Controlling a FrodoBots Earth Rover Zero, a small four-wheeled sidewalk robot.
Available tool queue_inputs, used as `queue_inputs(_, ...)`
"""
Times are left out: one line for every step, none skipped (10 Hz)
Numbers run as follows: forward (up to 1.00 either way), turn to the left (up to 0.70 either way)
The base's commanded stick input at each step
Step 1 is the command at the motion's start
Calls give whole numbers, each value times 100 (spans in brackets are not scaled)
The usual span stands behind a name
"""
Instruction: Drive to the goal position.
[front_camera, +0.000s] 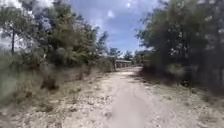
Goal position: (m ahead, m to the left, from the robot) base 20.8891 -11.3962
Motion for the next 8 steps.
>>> queue_inputs(70, 0)
queue_inputs(70, 0)
queue_inputs(70, 0)
queue_inputs(70, 0)
queue_inputs(70, 0)
queue_inputs(70, 0)
queue_inputs(70, 0)
queue_inputs(70, 0)
